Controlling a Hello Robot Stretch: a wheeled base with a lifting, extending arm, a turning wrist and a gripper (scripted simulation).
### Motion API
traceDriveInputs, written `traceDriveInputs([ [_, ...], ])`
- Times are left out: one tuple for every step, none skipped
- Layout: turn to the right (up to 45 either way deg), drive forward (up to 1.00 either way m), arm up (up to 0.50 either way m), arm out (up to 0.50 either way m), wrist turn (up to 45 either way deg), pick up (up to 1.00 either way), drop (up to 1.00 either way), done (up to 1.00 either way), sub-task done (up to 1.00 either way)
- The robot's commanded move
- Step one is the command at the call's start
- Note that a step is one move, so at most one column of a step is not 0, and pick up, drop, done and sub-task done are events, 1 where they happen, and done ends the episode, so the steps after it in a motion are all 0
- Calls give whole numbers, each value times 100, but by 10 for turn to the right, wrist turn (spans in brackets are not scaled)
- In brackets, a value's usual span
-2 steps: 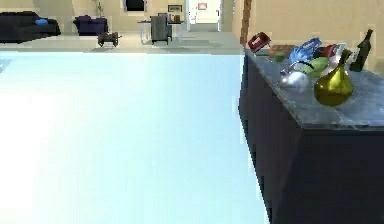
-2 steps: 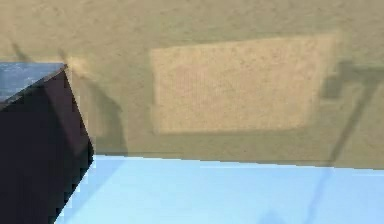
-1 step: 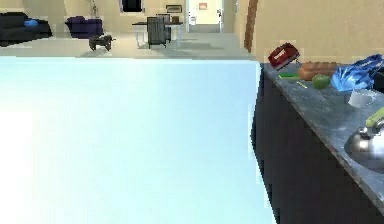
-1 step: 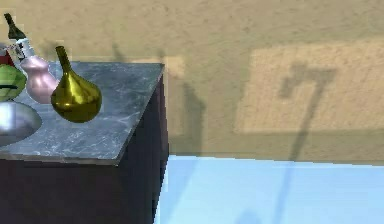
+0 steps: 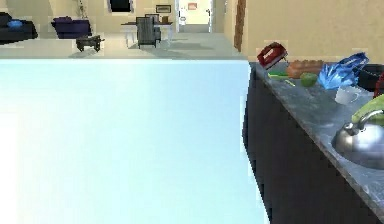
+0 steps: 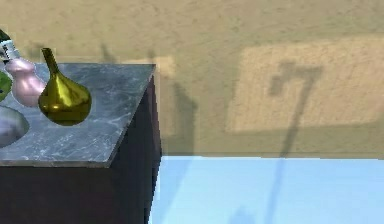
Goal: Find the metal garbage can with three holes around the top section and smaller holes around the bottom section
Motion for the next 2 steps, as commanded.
traceDriveInputs([
  [0, 100, 0, 0, 0, 0, 0, 0, 0],
  [0, 100, 0, 0, 0, 0, 0, 0, 0],
])
